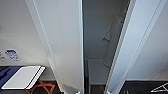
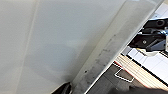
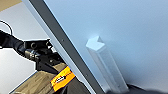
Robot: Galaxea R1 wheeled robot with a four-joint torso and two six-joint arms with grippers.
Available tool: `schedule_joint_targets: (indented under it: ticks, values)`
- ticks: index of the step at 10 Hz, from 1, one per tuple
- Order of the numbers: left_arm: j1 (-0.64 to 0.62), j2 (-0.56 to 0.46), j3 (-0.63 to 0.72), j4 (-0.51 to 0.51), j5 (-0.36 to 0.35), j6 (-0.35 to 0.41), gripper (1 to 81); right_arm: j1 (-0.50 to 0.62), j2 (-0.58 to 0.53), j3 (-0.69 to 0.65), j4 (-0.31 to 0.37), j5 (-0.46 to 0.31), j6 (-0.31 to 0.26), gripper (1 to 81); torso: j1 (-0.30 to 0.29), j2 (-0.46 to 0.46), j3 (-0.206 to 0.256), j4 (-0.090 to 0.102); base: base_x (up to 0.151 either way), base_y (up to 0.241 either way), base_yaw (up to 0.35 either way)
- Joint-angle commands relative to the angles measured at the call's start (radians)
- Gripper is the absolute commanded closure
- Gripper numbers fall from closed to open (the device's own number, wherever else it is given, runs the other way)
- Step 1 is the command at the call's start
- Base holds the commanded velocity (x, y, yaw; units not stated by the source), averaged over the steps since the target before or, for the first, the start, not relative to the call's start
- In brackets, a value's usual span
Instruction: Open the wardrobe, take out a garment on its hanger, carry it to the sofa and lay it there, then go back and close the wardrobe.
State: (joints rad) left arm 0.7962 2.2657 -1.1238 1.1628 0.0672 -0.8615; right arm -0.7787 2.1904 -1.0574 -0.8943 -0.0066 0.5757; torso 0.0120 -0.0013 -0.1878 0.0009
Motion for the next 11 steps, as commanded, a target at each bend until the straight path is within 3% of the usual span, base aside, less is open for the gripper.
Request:
schedule_joint_targets:
  ticks: [1, 11]
  values:
    - [-0.03, 0.051, 0.219, -0.043, -0.257, -0.017, 1.0, -0.017, 0.024, 0.146, 0.028, -0.065, 0.052, 1.0, 0.0, 0.0, 0.0, 0.0, 0.0, 0.0, 0.0]
    - [0.024, -0.064, 0.286, -0.031, -0.268, -0.016, 1.0, -0.063, -0.071, 0.185, 0.012, -0.047, 0.052, 1.0, 0.0, 0.0, 0.0, 0.0, 0.0, 0.0, 0.0]
